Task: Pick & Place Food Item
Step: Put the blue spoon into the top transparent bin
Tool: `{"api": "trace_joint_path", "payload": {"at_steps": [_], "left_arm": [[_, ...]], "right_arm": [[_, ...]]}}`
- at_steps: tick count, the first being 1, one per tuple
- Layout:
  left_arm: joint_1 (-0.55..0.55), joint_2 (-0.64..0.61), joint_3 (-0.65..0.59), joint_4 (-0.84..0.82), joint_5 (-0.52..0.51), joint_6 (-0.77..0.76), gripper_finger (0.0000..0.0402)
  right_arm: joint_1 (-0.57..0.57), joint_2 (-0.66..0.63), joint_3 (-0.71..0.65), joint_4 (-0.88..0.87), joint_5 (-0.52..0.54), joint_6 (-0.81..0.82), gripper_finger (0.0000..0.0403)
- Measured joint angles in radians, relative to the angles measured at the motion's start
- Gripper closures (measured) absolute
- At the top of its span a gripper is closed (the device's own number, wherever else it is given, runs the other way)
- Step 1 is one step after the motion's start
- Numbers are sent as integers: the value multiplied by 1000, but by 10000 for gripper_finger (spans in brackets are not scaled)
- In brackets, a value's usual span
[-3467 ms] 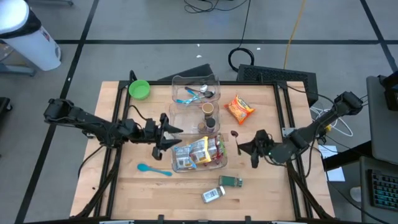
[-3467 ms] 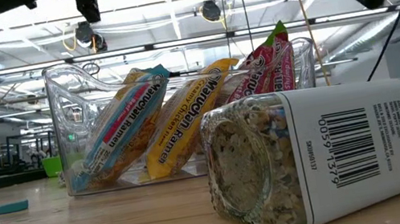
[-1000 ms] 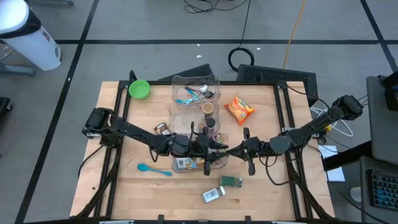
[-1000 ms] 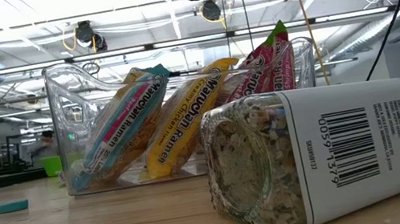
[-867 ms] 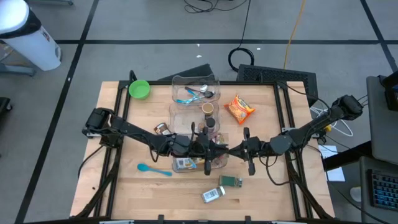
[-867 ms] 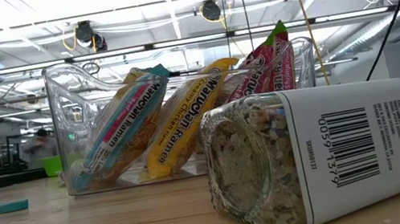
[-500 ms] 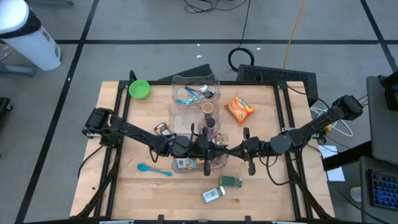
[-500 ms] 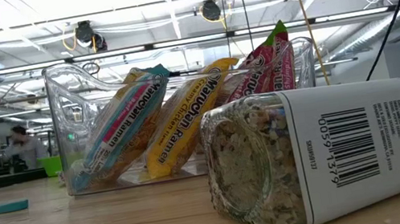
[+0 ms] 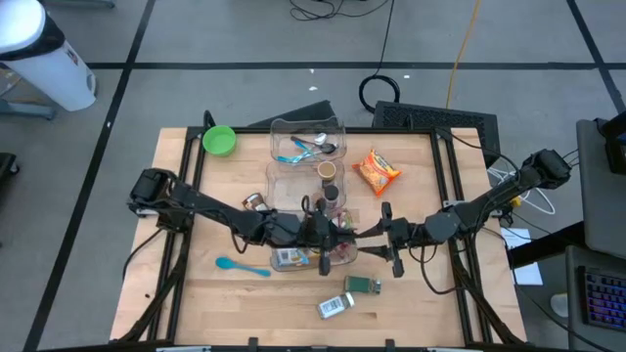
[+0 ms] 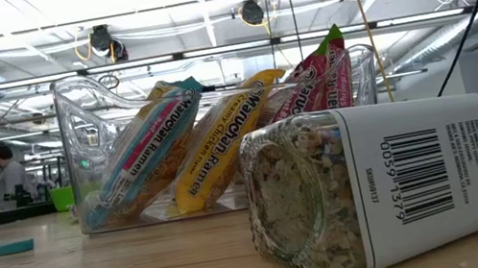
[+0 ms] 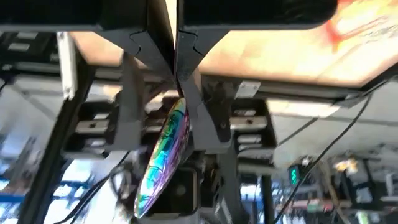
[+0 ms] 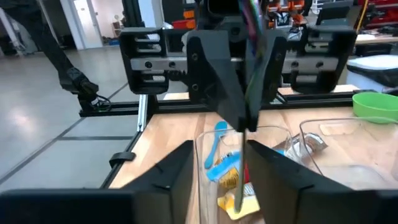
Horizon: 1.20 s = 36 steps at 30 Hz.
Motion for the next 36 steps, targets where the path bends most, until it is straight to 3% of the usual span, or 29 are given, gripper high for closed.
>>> {"api": "trace_joint_path", "payload": {"at_steps": [5, 10, 15, 21, 25, 31, 36], "left_arm": [[-14, -27, 100, -241, -59, 6, 400], [-35, -33, 262, -668, -176, -11, 400], [-19, -32, 388, -1033, -239, -96, 400], [57, -32, 474, -1322, -238, -157, 400], [151, -32, 488, -1395, -183, -127, 400], [355, -23, 489, -1389, 58, -39, 400], [501, -22, 489, -1388, 75, 47, 400]], "right_arm": [[0, 0, 0, -38, 3, 0, 217], [0, 0, 0, -107, 7, 20, 192], [0, 0, 0, -182, 7, 69, 183], [0, 0, -49, -199, 3, 164, 189], [0, 0, -126, -143, 3, 188, 189], [20, 0, -296, 217, 3, 165, 187], [44, 0, -387, 382, 4, 103, 192]]}}
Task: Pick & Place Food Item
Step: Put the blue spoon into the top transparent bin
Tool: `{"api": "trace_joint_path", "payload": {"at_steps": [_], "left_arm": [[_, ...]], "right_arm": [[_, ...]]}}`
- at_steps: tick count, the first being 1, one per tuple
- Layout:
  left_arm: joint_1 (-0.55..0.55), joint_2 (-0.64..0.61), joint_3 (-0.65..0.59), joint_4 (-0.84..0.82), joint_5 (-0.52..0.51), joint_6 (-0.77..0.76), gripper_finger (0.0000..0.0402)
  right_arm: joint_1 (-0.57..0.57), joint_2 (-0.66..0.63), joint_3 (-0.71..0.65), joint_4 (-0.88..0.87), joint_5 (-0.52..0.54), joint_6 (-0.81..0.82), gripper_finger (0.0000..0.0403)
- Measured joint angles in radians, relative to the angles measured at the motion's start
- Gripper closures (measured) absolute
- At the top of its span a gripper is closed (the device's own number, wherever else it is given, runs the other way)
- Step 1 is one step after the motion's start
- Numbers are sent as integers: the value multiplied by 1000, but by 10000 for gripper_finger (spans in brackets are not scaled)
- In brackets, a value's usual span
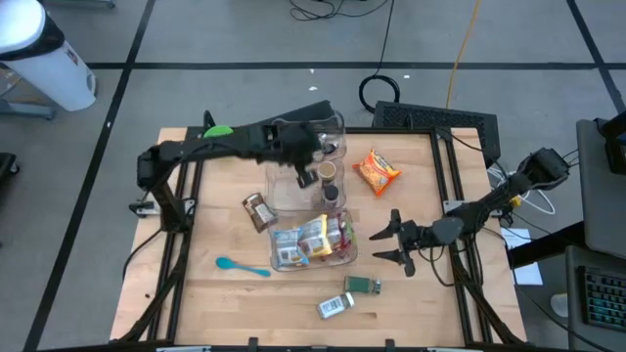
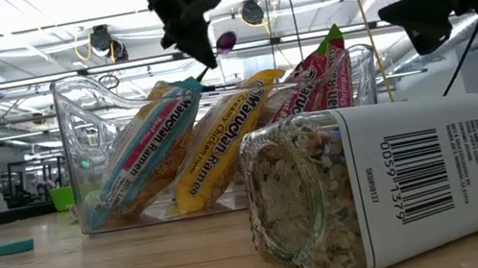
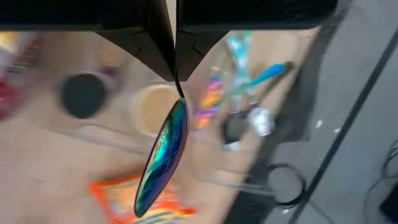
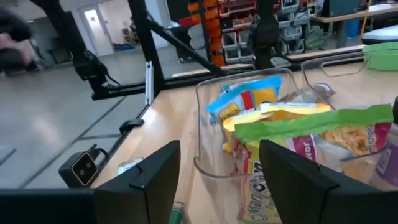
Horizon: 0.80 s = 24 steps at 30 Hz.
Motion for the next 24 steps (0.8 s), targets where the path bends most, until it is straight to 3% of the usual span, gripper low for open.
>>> {"api": "trace_joint_path", "payload": {"at_steps": [7, 10, 24], "left_arm": [[149, 5, 0, 16, 6, 96, 400], [190, 30, 0, 50, 56, 118, 400], [275, 214, 0, 77, 80, 286, 401]], "right_arm": [[1, 11, -17, 6, 8, -54, 191], [-1, 35, -17, 13, 48, -85, 191], [-85, 258, -17, 96, 78, -78, 191]]}}
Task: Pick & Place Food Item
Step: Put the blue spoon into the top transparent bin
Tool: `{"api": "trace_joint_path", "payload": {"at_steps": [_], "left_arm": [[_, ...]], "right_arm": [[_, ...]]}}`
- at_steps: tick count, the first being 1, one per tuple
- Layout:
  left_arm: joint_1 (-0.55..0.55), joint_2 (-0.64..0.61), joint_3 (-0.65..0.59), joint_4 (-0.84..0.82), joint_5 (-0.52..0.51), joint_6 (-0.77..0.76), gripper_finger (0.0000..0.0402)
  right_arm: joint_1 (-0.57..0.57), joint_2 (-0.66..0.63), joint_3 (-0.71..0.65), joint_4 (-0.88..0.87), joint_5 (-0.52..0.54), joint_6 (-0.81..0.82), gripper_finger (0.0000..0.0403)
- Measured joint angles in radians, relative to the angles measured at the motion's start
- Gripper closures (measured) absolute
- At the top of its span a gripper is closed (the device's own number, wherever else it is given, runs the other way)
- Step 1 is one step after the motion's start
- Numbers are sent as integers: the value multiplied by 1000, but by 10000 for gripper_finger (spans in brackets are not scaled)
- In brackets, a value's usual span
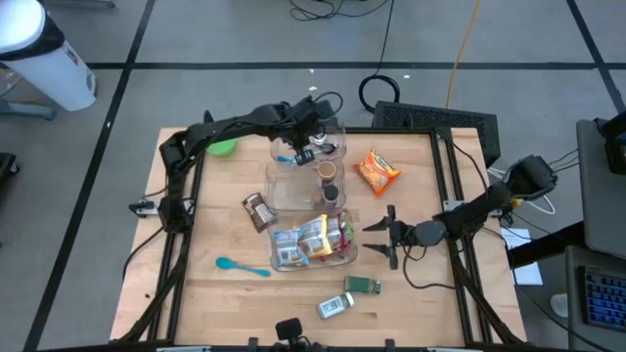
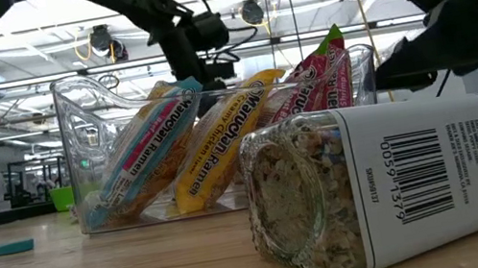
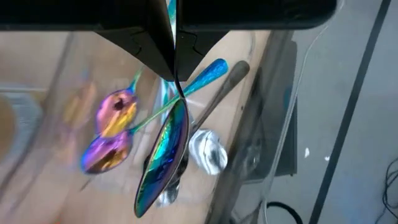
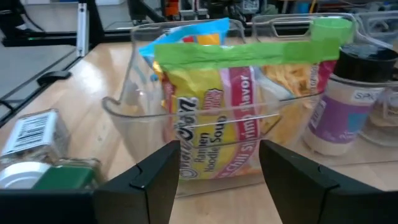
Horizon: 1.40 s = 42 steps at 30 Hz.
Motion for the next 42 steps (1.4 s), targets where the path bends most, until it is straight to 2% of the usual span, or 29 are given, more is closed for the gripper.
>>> {"api": "trace_joint_path", "payload": {"at_steps": [8, 15, 33, 42], "left_arm": [[35, 32, 0, 12, 41, 30, 401], [44, 66, 0, 52, 60, 28, 401], [24, 161, 0, 11, 77, 43, 401], [23, 164, 0, 10, 77, 37, 399]], "right_arm": [[-54, 42, 0, 36, -79, 1, 190], [-66, 42, 1, 35, -85, 1, 190], [-66, 42, 1, 19, -106, 14, 190], [-66, 42, 1, -2, -106, 21, 190]]}}
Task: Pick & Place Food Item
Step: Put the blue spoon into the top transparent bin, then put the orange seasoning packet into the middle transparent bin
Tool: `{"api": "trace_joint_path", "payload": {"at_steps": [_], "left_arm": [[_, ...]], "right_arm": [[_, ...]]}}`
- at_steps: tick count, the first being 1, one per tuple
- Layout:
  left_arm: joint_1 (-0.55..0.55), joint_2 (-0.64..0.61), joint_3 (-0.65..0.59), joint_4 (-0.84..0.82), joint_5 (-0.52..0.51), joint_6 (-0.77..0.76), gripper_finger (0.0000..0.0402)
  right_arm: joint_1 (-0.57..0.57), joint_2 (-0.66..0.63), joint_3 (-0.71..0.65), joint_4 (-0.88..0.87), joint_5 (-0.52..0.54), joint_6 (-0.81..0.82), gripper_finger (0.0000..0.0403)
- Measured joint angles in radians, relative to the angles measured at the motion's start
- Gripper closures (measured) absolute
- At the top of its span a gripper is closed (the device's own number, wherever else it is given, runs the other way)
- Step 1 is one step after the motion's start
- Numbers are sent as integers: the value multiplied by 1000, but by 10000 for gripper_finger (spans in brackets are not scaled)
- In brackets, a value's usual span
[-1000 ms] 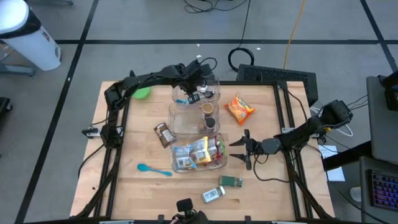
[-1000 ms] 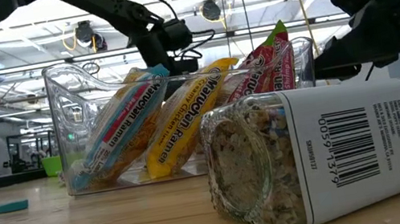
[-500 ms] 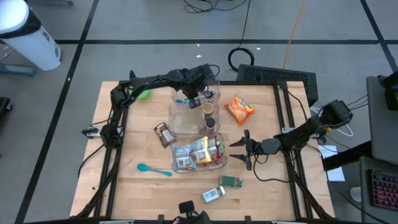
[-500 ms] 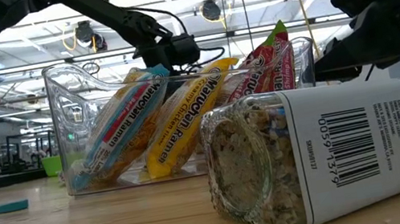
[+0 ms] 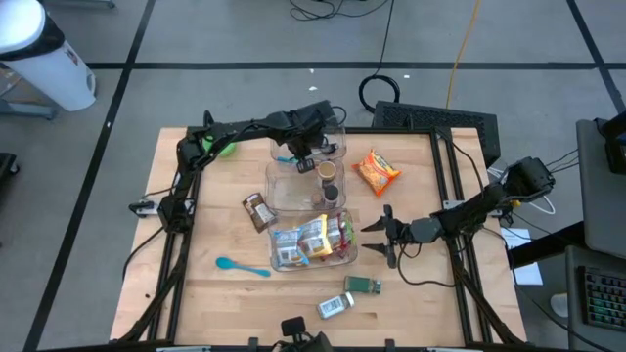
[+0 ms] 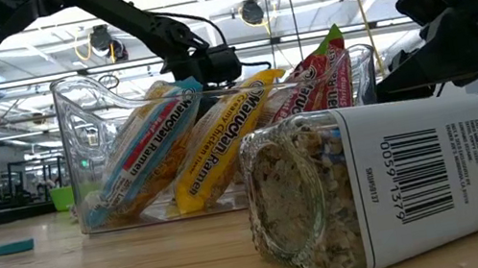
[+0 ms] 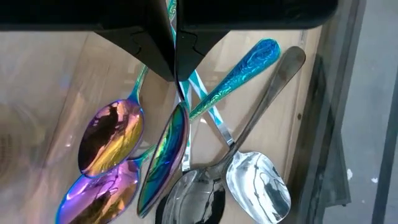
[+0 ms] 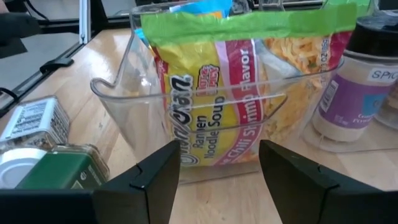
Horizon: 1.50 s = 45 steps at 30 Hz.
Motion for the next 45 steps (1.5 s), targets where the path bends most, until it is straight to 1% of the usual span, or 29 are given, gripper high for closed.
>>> {"api": "trace_joint_path", "payload": {"at_steps": [3, 6, 10, 19, 23, 30, 32, 37, 39, 40, 42, 45], "left_arm": [[0, 0, 0, 8, -2, -4, 394], [-1, 0, 0, 48, -8, -19, 379], [-1, 0, 0, 75, -8, -30, 351], [-1, -7, 0, 77, -15, -34, 285], [-4, -58, 0, 78, -53, -34, 270], [-24, -220, 0, 31, -40, -73, 266], [-29, -281, 0, 13, 15, -90, 266], [-46, -446, 0, -12, 290, -78, 266], [-55, -514, -10, -11, 357, -73, 266], [-62, -547, -25, -7, 375, -66, 266], [-77, -627, -94, 20, 378, -59, 266], [-101, -760, -265, 118, 365, -85, 266]], "right_arm": [[0, 0, 0, -8, 0, 7, 190], [0, 0, 0, -10, 0, 8, 190], [0, 0, 0, -13, -1, 8, 190], [0, 0, 0, -30, -2, 8, 190], [0, 0, 0, -37, -2, 21, 190], [0, 0, 0, -38, -1, 37, 190], [0, 0, 0, -38, -1, 37, 190], [0, 0, 0, -51, 1, 71, 190], [0, 0, 0, -62, 1, 86, 190], [0, 0, 0, -66, 1, 92, 190], [0, 0, 0, -71, 1, 112, 190], [0, 0, 0, -80, 1, 155, 190]]}}
